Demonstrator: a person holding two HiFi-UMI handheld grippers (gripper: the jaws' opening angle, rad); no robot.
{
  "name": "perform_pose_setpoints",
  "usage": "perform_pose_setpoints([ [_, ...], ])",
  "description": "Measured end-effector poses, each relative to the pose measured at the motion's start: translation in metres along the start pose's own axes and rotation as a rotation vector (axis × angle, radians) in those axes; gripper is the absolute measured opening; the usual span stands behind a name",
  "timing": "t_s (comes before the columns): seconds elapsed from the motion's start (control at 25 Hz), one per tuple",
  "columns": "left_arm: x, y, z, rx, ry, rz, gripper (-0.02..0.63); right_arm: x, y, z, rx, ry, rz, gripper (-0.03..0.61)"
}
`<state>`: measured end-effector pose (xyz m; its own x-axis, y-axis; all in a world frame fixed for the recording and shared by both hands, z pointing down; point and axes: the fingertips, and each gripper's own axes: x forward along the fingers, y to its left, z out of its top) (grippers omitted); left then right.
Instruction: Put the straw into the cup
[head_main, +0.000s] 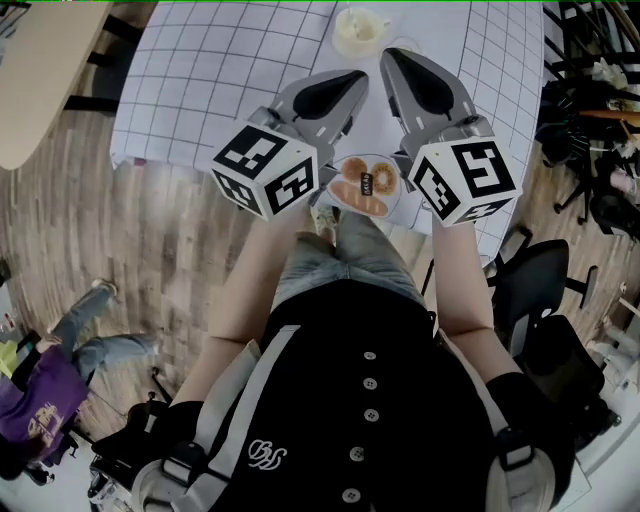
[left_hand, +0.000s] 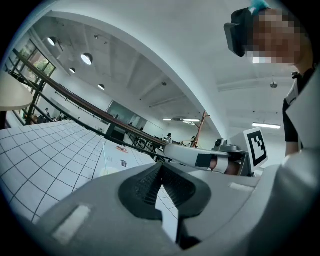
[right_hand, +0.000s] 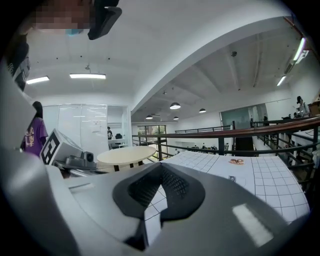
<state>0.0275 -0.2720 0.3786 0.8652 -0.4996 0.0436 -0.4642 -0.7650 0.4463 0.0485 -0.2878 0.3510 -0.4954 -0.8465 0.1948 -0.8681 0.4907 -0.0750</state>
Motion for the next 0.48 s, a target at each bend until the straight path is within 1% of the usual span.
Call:
perform_pose_setpoints([
  [0.2, -0.006, -0.015, 0.008, 0.012, -0.016, -0.029, -0.008, -0.023, 0.004, 0.005, 0.047, -0.017, -0.024, -0.005],
  [0.36, -0.007, -0.023, 0.008, -0.009, -0.023, -0.039, -0.008, -0.035, 0.002, 0.009, 0.038, -0.019, -0.043, -0.005],
  [0.48, -0.007, -0.029, 0.01, -0.006, -0.022, -0.042, -0.008, -0.039, 0.003, 0.012, 0.033, -0.024, -0.042, -0.005],
])
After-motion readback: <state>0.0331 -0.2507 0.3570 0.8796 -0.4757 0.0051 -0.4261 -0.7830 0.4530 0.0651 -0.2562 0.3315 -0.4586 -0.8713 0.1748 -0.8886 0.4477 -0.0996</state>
